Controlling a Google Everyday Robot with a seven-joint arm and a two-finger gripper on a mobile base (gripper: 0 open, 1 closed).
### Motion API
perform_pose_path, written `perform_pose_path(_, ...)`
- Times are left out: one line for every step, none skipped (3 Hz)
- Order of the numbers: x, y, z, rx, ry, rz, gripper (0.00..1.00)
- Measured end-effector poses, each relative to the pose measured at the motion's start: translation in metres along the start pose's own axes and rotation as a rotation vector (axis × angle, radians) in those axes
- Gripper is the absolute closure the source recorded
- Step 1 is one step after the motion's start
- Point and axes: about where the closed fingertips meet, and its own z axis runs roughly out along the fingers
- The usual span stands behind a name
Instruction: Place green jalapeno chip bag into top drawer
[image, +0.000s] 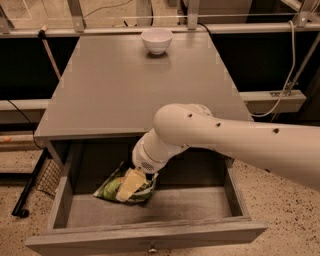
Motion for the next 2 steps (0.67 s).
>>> perform_pose_path(0.000, 0.000, 0.000, 0.000, 0.001, -0.003, 0.00)
perform_pose_path(0.014, 0.004, -0.014, 0.036, 0.007, 0.031, 0.00)
